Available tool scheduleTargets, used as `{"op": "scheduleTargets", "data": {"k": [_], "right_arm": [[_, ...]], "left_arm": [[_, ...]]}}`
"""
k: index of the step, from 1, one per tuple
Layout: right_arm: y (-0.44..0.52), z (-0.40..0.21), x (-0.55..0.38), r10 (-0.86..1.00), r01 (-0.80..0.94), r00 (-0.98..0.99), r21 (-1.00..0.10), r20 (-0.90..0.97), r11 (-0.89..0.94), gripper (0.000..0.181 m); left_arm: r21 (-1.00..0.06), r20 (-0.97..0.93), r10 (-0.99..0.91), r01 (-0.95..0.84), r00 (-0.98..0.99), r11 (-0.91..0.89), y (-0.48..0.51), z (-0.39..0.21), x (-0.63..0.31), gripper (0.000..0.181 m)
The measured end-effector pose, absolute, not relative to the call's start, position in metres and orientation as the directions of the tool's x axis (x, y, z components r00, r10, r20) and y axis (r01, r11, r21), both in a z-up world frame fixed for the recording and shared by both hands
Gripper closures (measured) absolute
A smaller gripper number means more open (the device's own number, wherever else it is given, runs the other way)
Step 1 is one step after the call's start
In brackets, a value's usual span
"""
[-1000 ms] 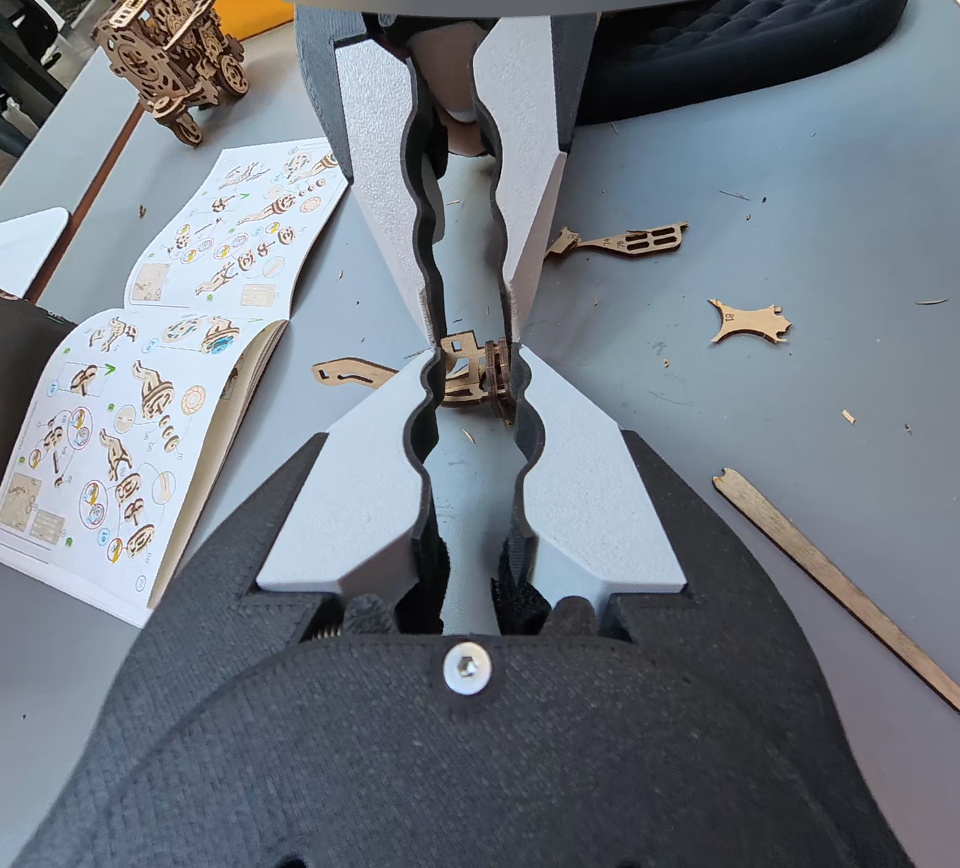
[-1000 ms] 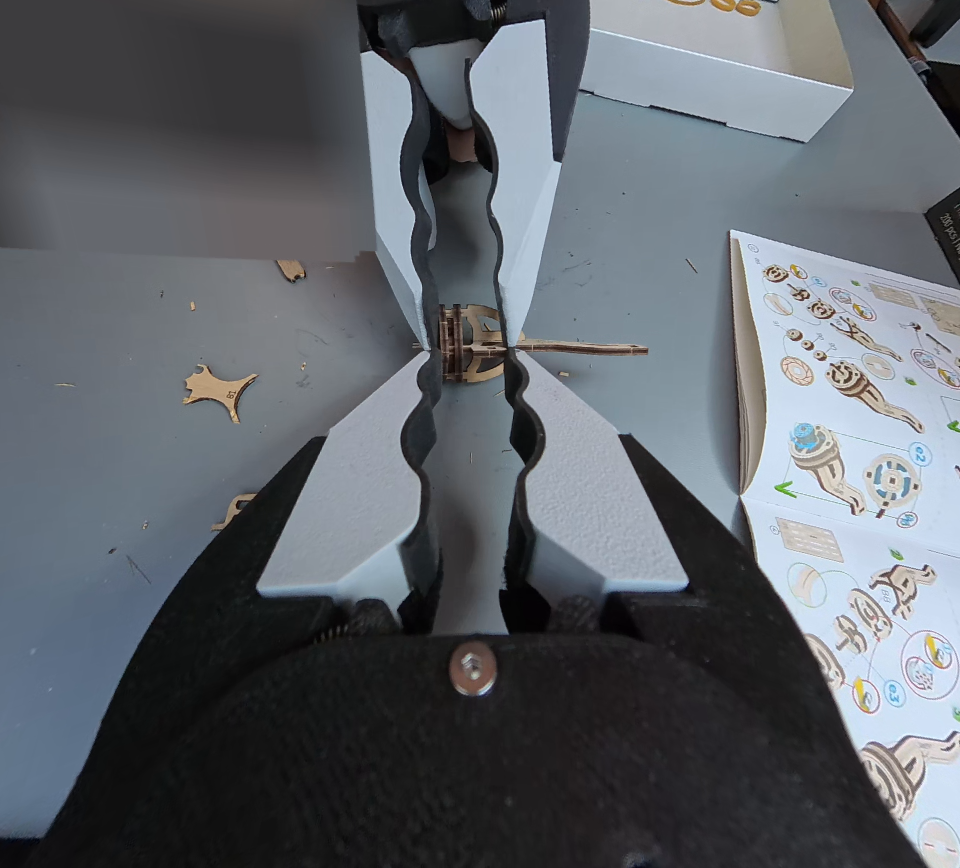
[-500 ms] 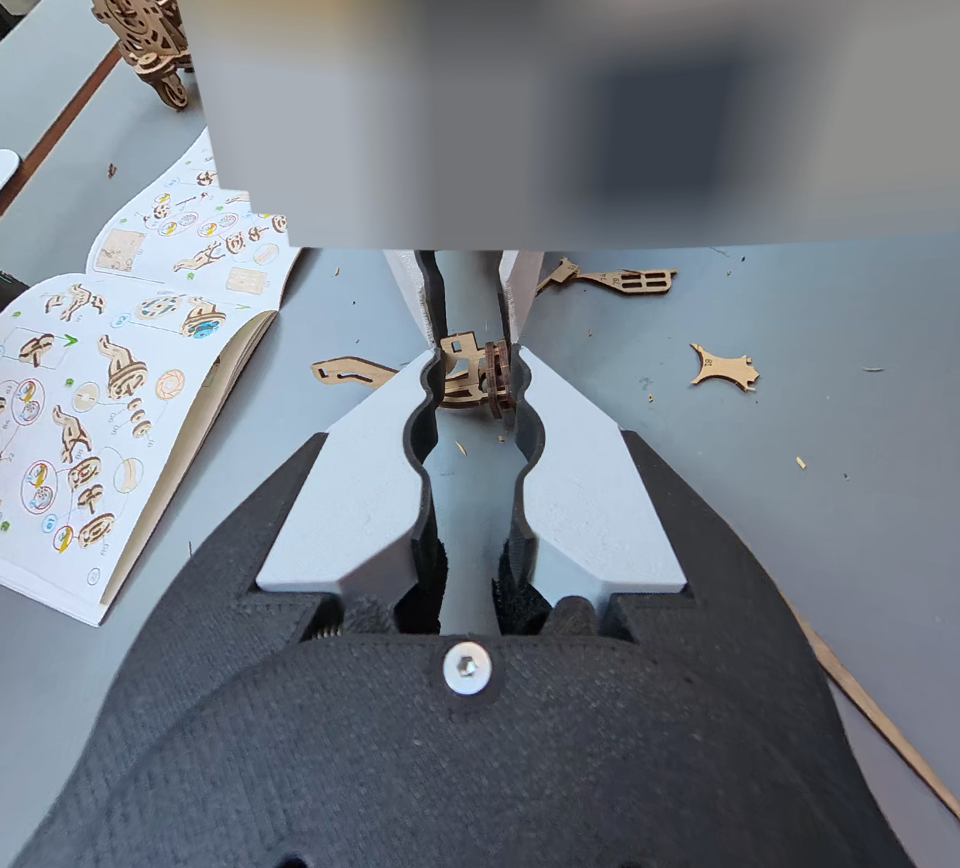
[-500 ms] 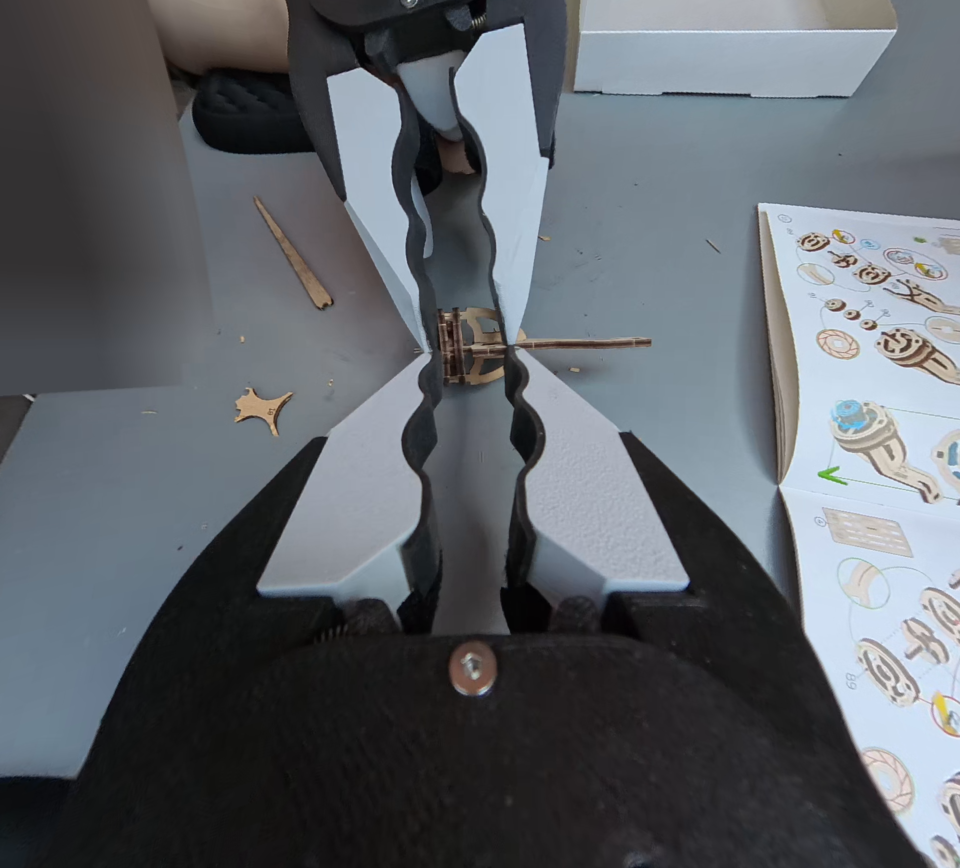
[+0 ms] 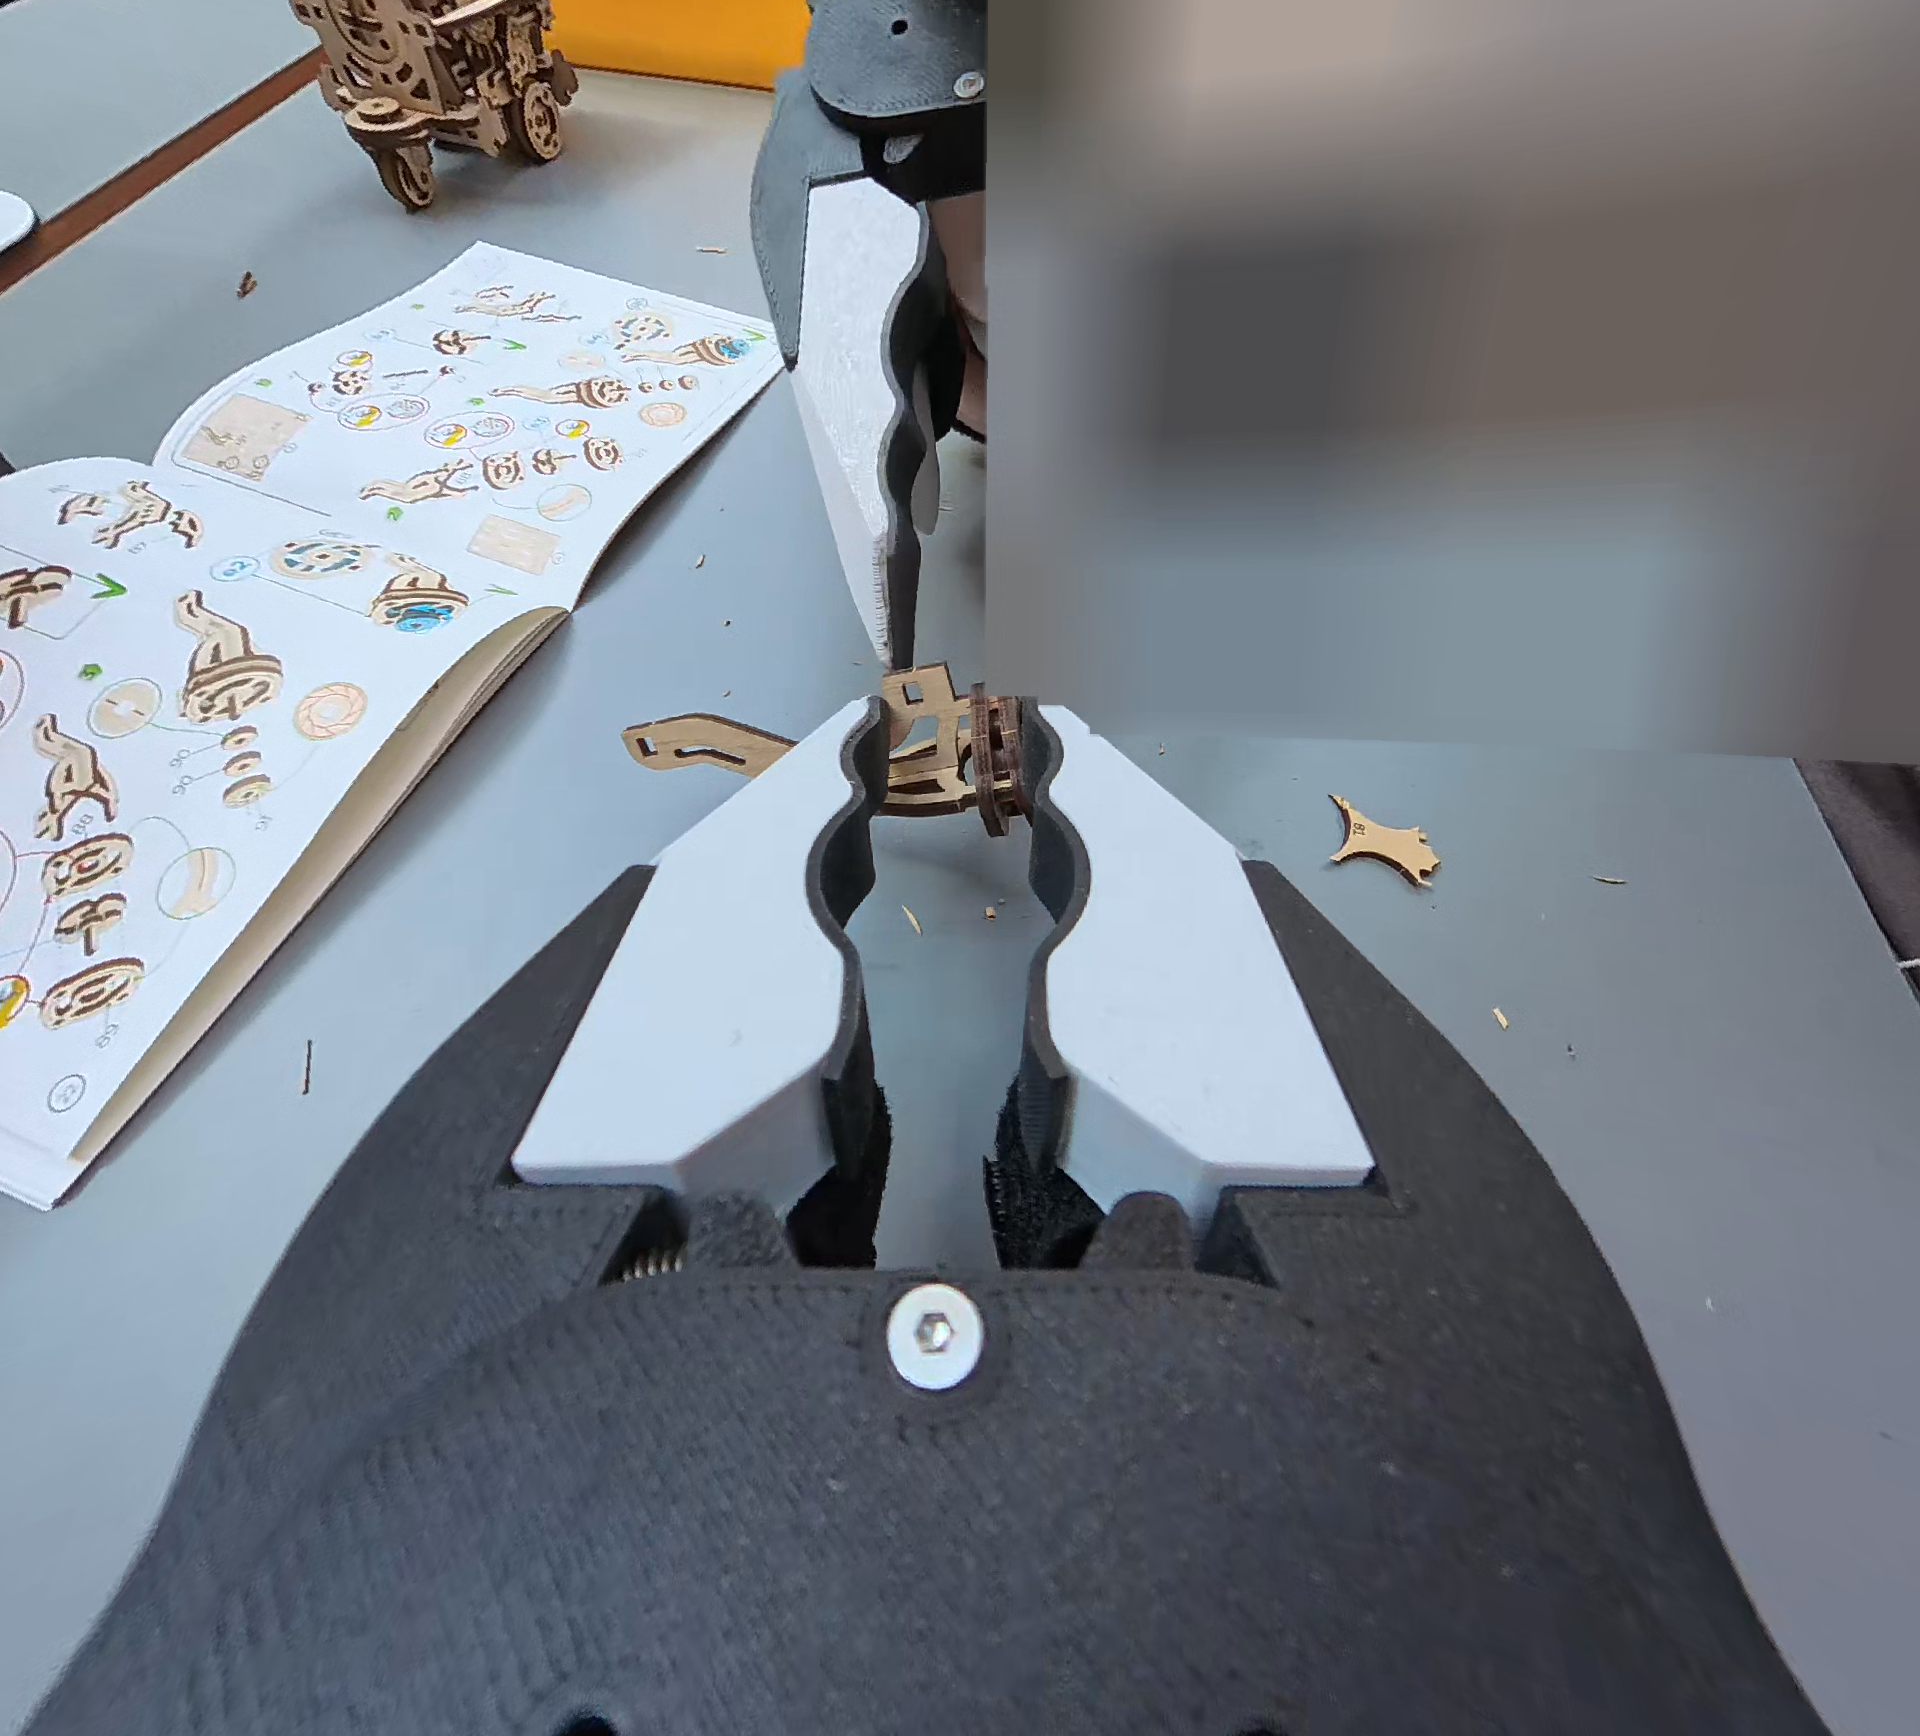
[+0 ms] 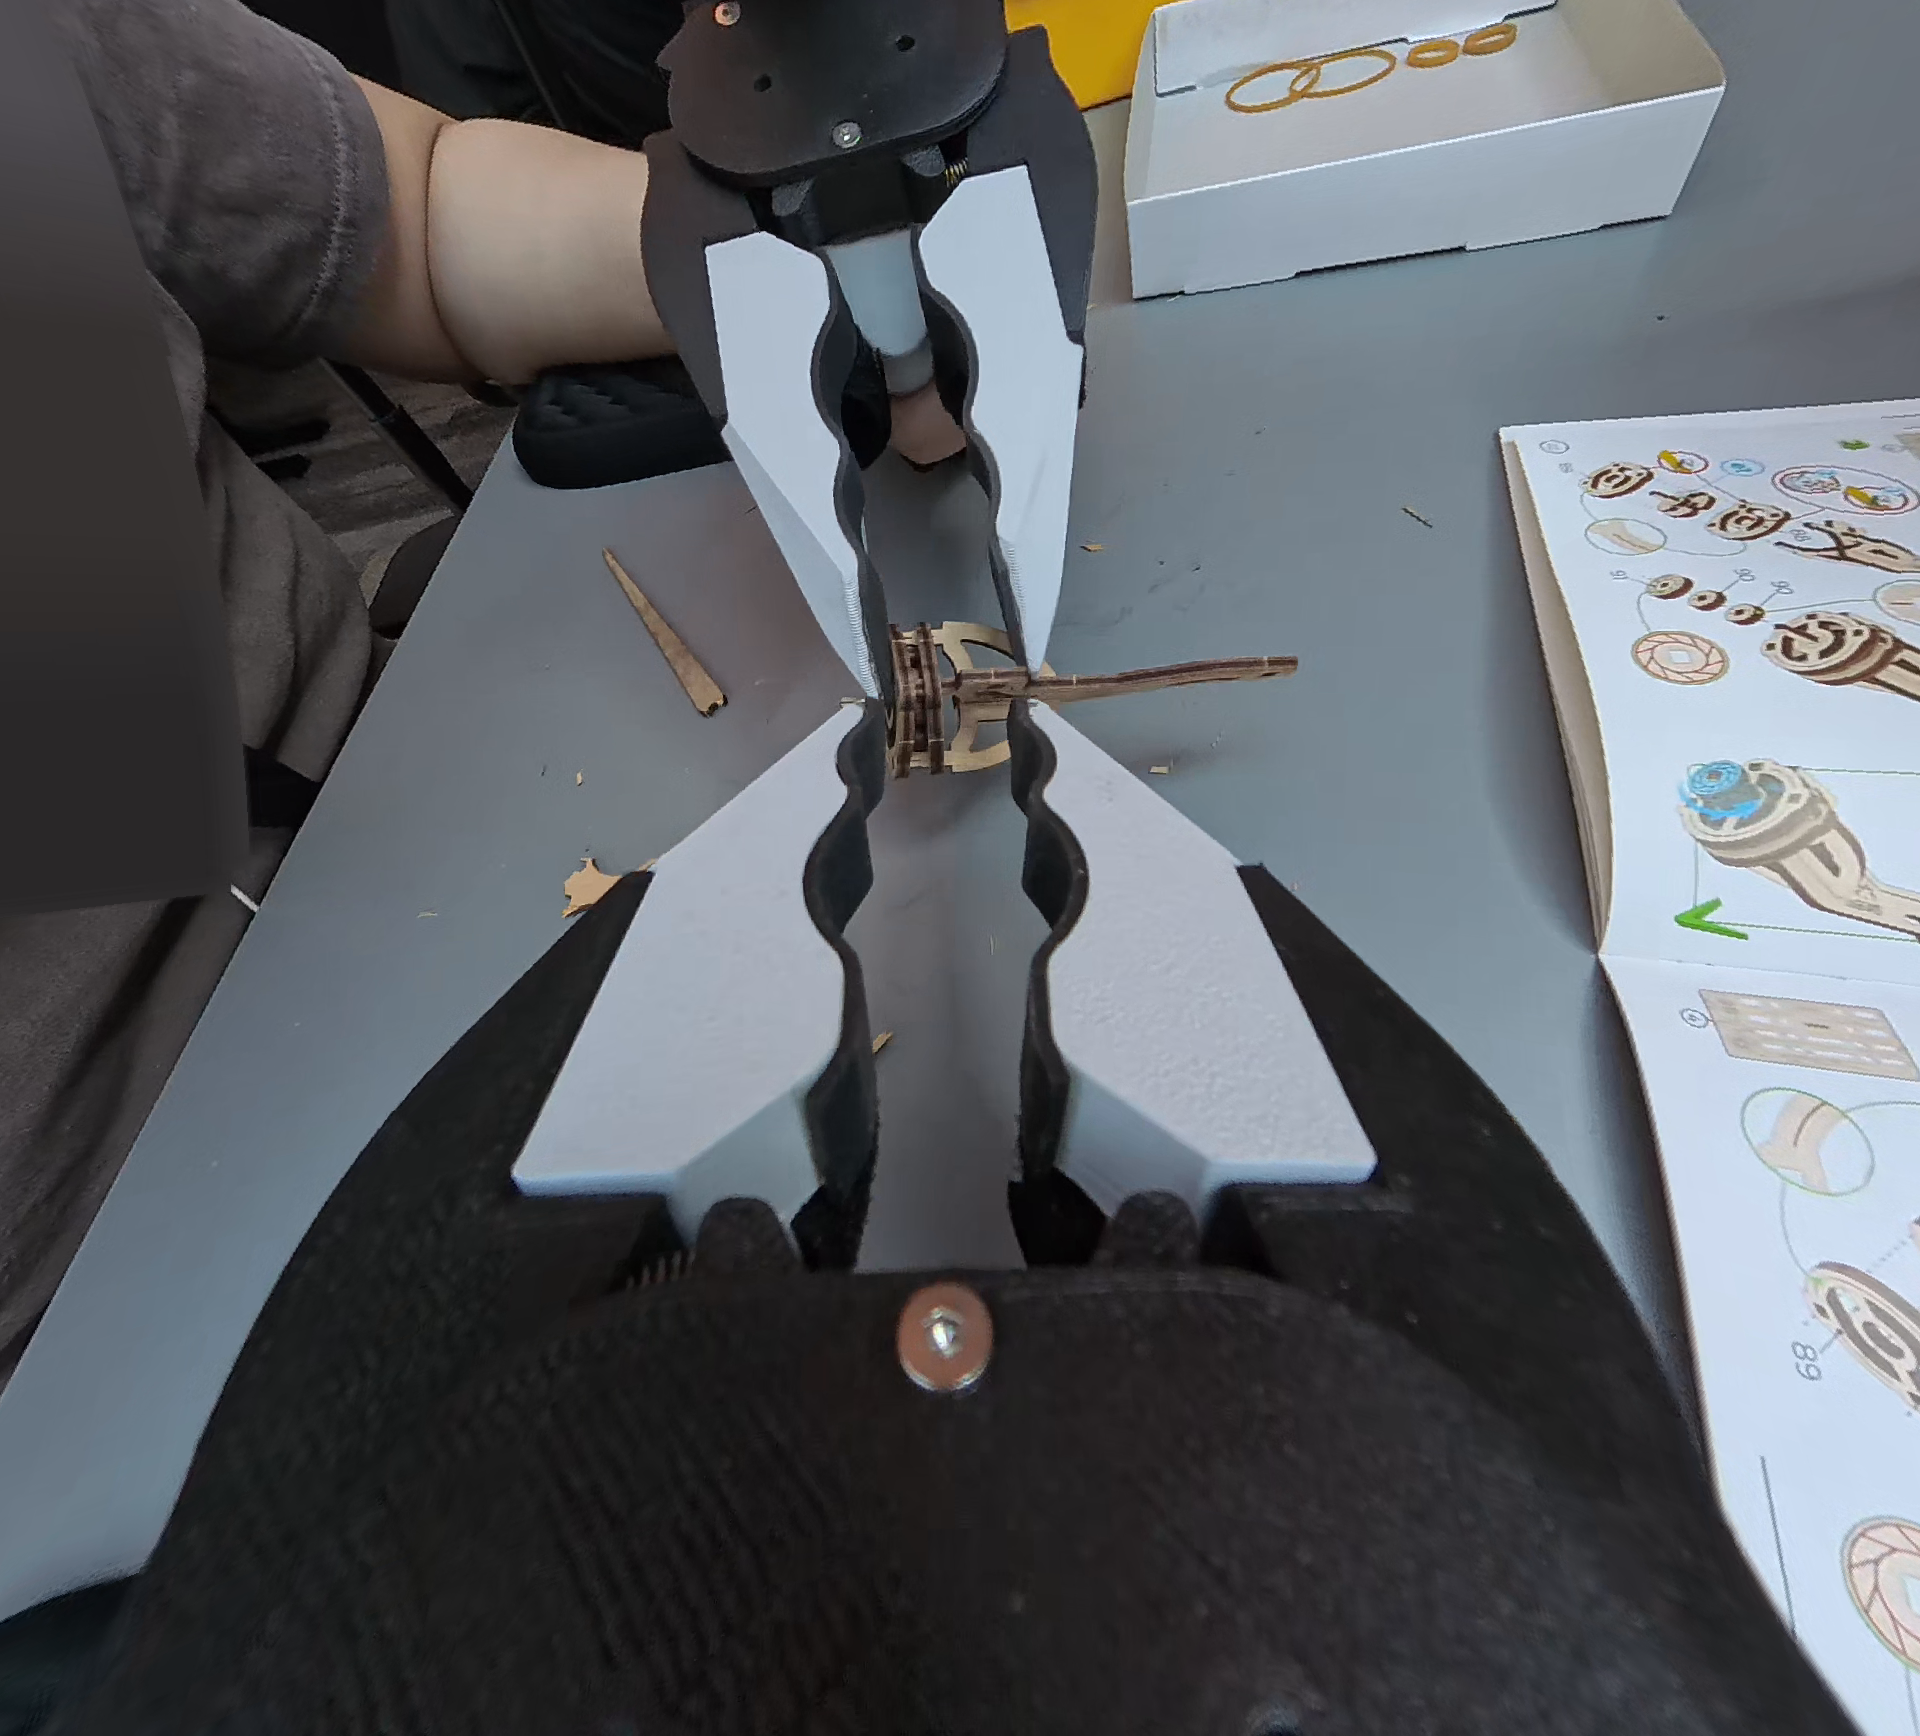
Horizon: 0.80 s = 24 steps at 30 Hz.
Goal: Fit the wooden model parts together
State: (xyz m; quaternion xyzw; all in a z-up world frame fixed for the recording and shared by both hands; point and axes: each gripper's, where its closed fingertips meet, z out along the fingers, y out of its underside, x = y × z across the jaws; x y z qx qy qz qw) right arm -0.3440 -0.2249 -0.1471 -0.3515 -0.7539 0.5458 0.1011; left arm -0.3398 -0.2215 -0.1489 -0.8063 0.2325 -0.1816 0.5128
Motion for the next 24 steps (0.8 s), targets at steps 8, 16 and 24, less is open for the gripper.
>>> {"op": "scheduleTargets", "data": {"k": [8,16,24], "right_arm": [[-0.214,-0.125,-0.352,0.64,0.426,-0.681,-0.904,-0.357,-0.051,0.154],[-0.218,-0.117,-0.354,0.58,0.474,-0.647,-0.857,-0.495,-0.203,0.15],[-0.224,-0.126,-0.353,0.557,0.521,-0.644,-0.834,-0.524,-0.182,0.155]], "left_arm": [[-0.919,0.317,-0.52,0.121,0.794,-0.376,-0.218,-0.123,-0.352,0.158],[-0.879,0.448,-0.483,0.272,0.753,-0.392,-0.215,-0.116,-0.359,0.158],[-0.85,0.515,-0.465,0.36,0.72,-0.384,-0.213,-0.11,-0.364,0.158]]}}
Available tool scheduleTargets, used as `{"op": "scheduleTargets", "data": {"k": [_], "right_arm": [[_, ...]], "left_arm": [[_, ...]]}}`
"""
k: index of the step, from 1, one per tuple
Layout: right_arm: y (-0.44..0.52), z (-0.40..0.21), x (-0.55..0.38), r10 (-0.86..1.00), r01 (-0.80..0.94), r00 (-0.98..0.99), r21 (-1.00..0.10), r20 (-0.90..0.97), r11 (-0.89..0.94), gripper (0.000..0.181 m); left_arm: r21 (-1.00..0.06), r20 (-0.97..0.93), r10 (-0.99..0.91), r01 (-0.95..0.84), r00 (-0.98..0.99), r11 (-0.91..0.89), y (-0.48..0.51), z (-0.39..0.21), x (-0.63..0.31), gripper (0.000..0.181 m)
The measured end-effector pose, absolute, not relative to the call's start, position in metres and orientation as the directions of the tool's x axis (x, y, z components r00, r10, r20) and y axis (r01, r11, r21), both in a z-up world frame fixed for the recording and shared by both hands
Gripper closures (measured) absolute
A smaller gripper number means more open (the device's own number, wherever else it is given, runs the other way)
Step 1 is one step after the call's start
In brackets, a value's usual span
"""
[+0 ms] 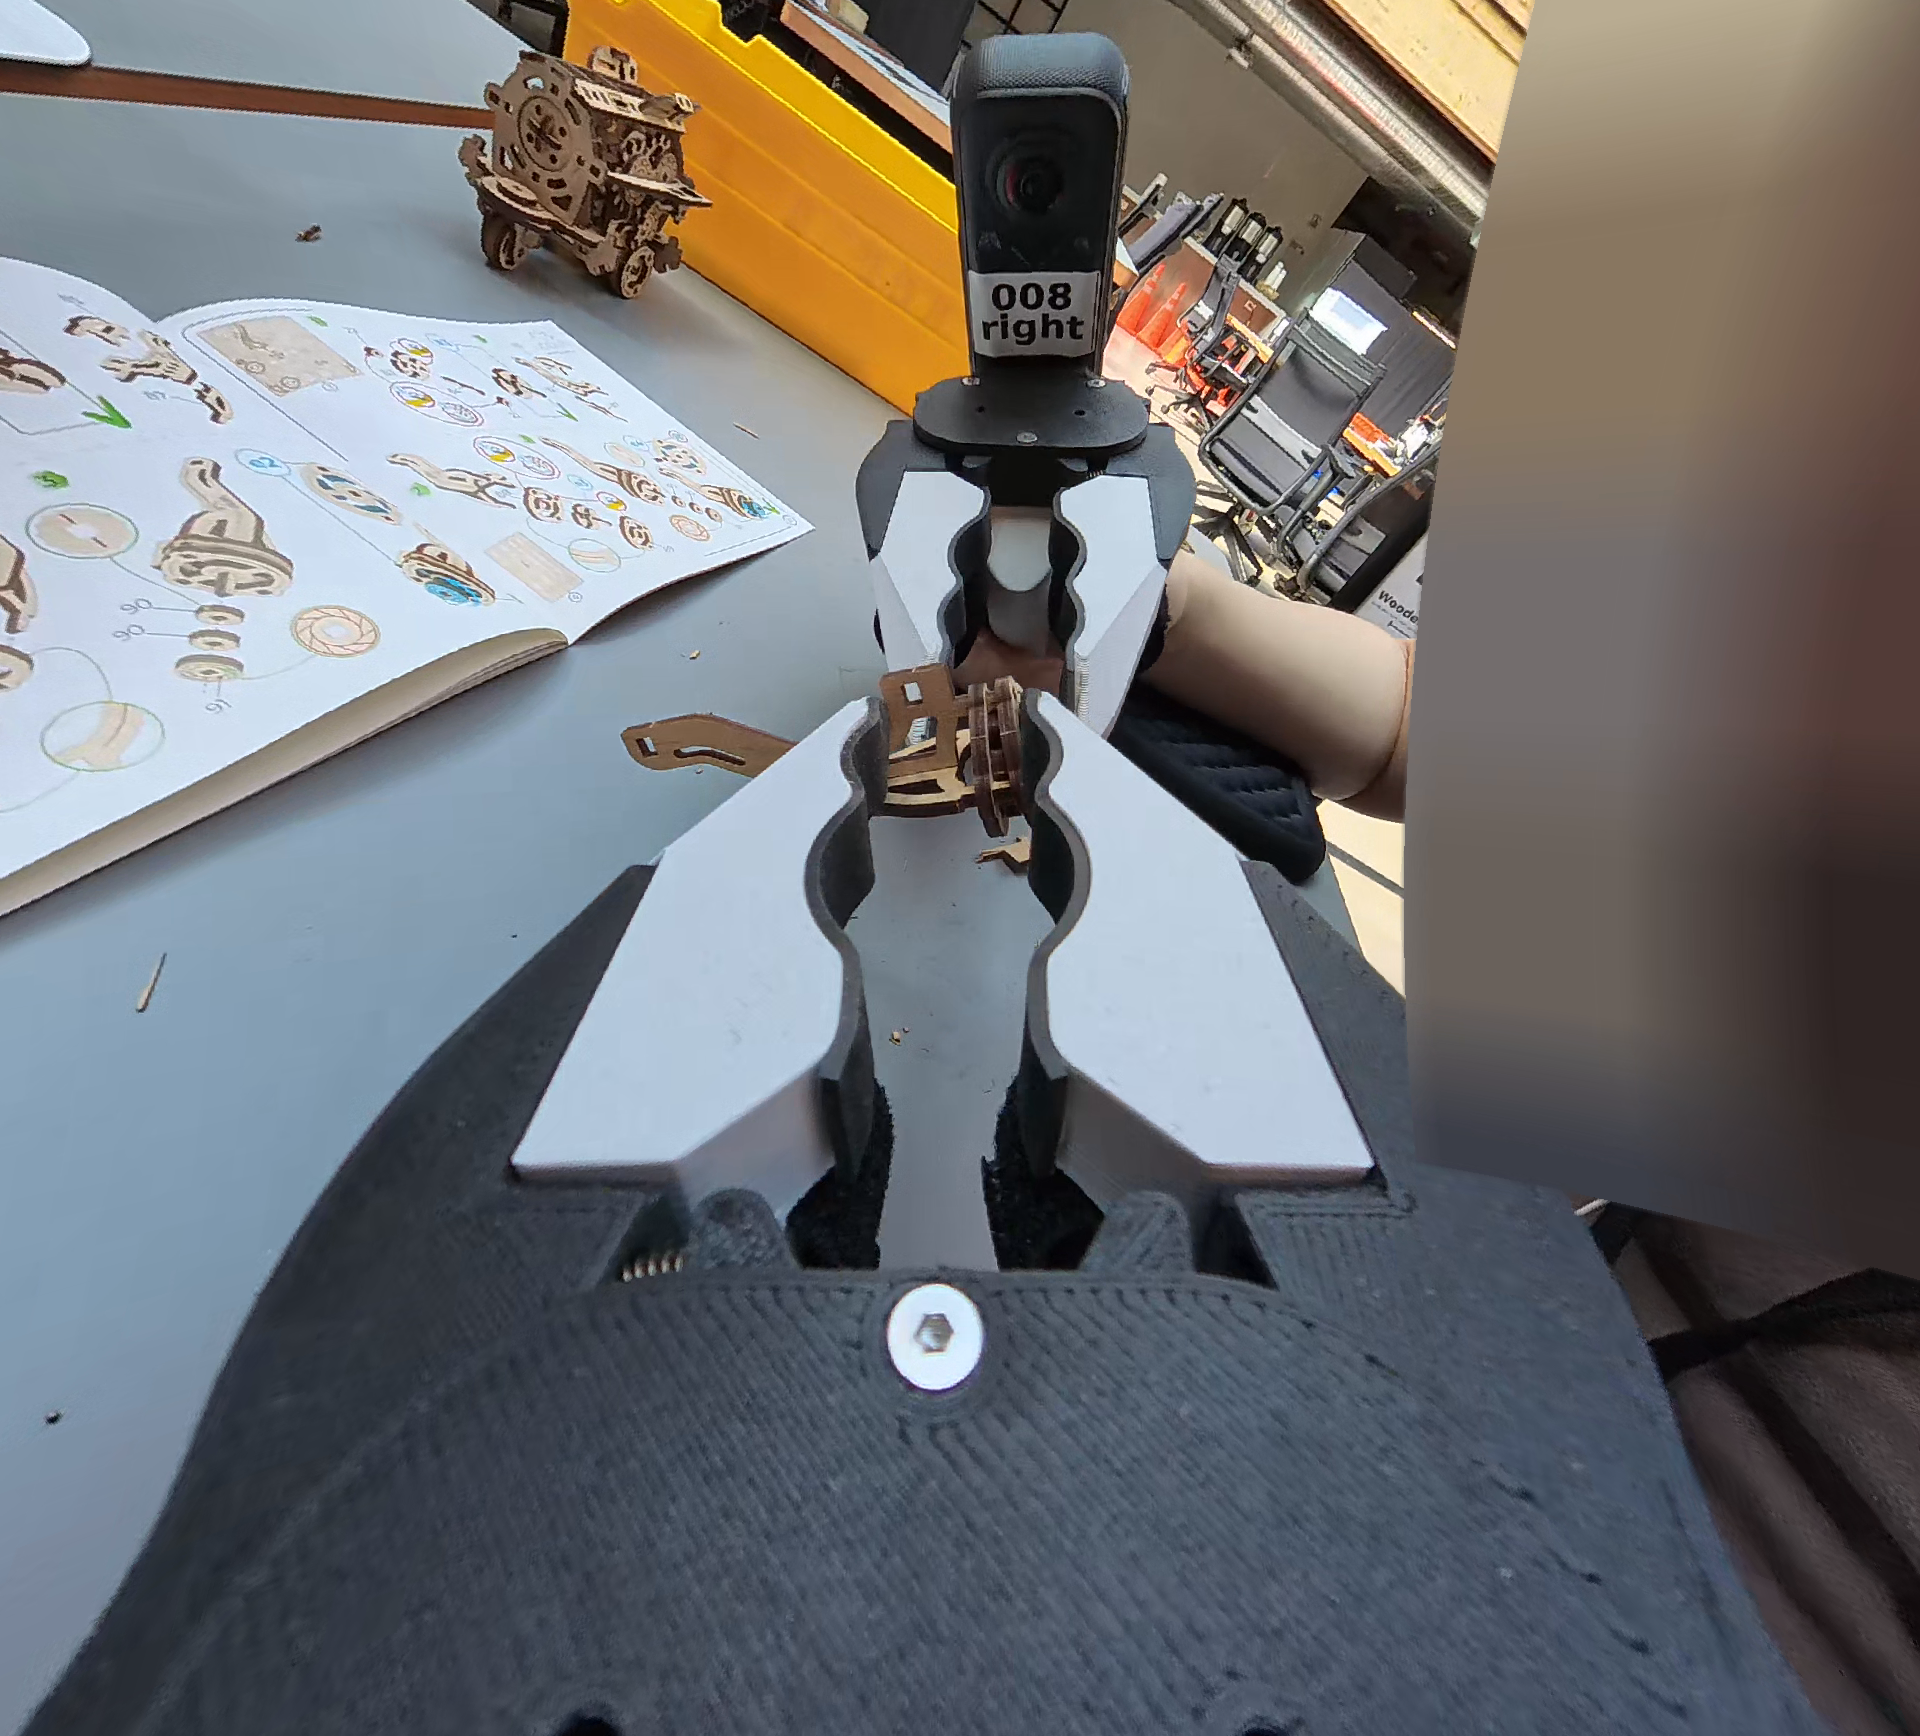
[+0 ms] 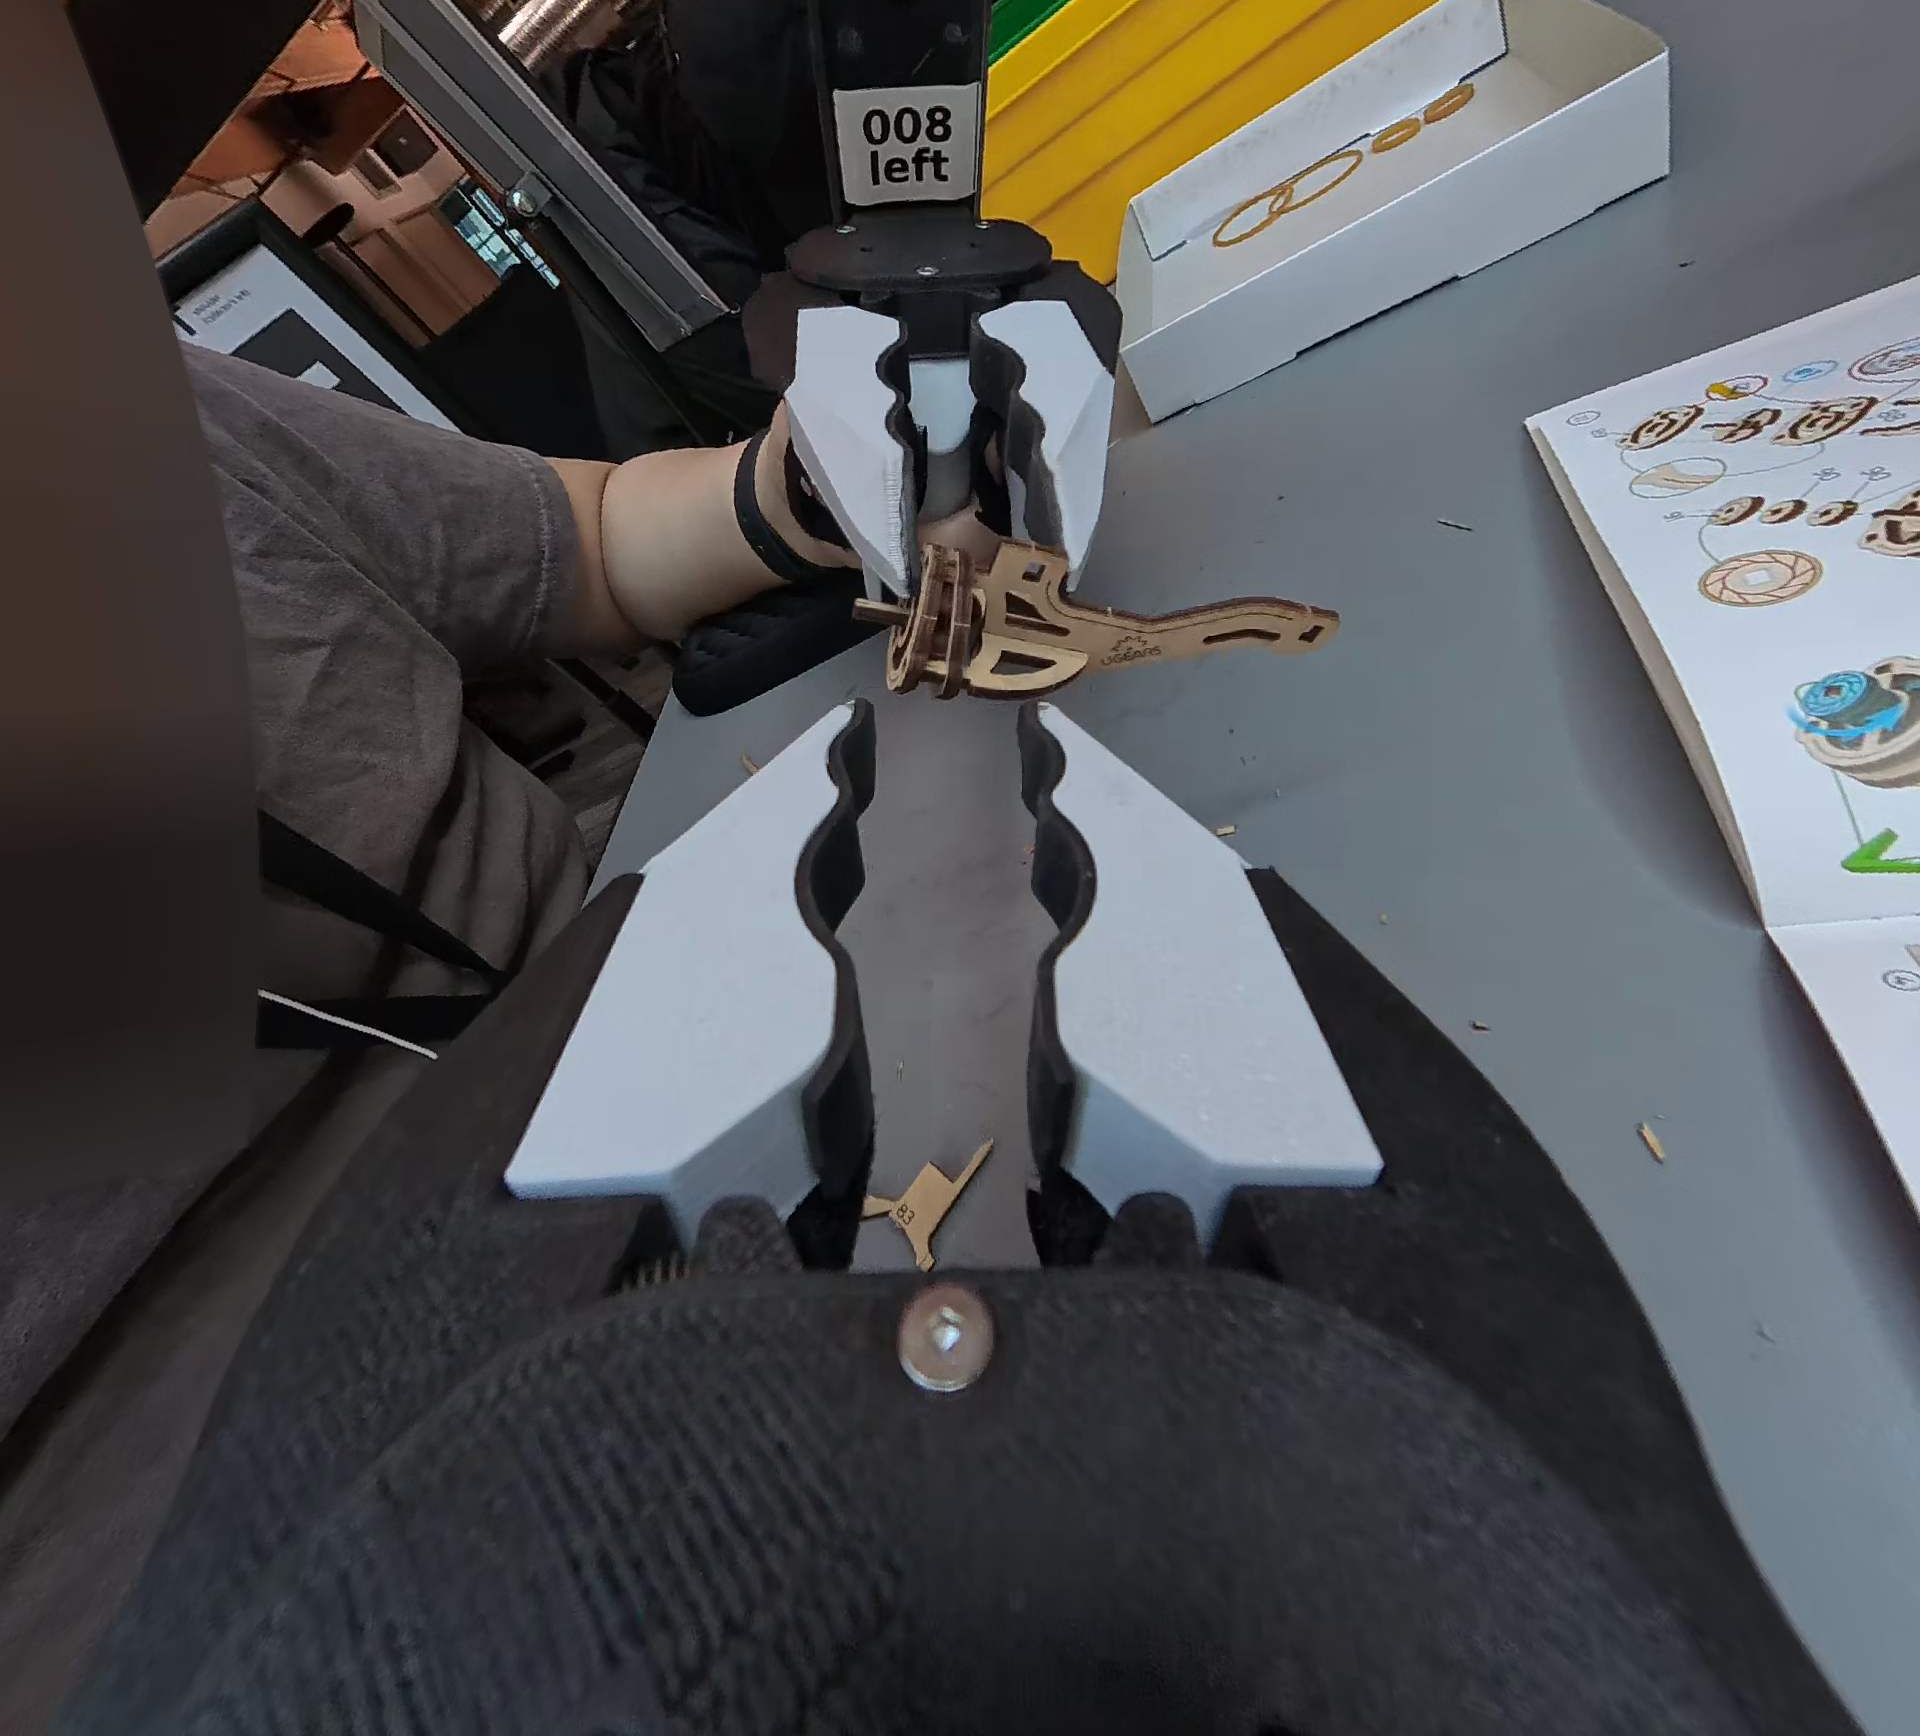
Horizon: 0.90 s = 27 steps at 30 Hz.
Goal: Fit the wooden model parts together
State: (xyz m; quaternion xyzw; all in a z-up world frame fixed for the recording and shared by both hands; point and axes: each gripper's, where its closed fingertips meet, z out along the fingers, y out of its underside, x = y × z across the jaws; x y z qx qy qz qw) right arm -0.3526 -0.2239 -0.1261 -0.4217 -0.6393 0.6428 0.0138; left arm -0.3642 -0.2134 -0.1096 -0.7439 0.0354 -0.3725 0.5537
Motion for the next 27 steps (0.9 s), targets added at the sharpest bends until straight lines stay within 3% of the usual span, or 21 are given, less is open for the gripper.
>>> {"op": "scheduleTargets", "data": {"k": [14,21,24,27], "right_arm": [[-0.219,-0.123,-0.357,0.525,0.55,-0.607,-0.792,-0.597,-0.264,0.156],[-0.214,-0.102,-0.356,0.583,0.396,-0.672,-0.887,-0.456,-0.237,0.156],[-0.201,-0.115,-0.363,0.687,0.417,-0.589,-0.888,-0.425,-0.192,0.158],[-0.179,-0.13,-0.371,0.824,0.516,-0.409,-0.844,-0.392,-0.146,0.146]], "left_arm": [[-0.863,0.491,-0.439,0.353,0.752,-0.362,-0.211,-0.111,-0.369,0.158],[-0.937,0.339,-0.495,0.239,0.8,-0.257,-0.216,-0.1,-0.364,0.158],[-0.933,0.351,-0.478,0.257,0.805,-0.253,-0.216,-0.099,-0.371,0.158],[-0.925,0.375,-0.459,0.29,0.805,-0.246,-0.217,-0.097,-0.38,0.158]]}}
